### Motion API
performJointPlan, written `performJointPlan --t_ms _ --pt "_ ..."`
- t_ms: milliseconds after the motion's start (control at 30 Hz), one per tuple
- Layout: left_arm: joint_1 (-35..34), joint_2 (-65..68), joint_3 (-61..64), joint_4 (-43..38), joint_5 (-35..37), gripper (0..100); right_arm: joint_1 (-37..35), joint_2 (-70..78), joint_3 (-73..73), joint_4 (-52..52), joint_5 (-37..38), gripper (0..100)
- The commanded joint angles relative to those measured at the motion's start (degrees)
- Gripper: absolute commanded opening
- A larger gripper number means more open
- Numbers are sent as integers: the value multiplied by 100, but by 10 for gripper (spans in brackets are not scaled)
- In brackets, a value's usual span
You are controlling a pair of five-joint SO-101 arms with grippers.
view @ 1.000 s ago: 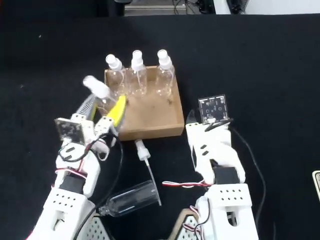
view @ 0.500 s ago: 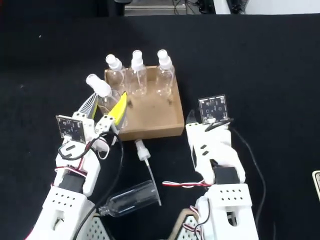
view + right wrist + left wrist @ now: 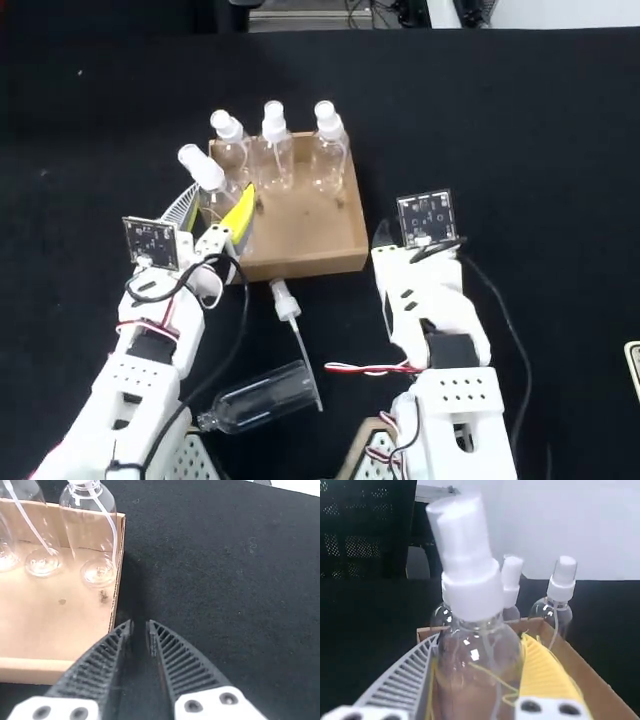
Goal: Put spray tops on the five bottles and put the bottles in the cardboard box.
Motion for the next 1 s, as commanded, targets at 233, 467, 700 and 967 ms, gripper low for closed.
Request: performJointPlan --t_ms 233,467,700,967 --pt "-13 290 -338 -229 62 30 53 -84 -48 -185 0 25" --pt "-13 316 -338 -633 26 30 53 -84 -48 -185 0 25" --pt "-13 325 -497 -800 18 30 53 -84 -48 -185 0 25" --pt "-31 378 -629 -809 18 30 53 -84 -48 -185 0 25"
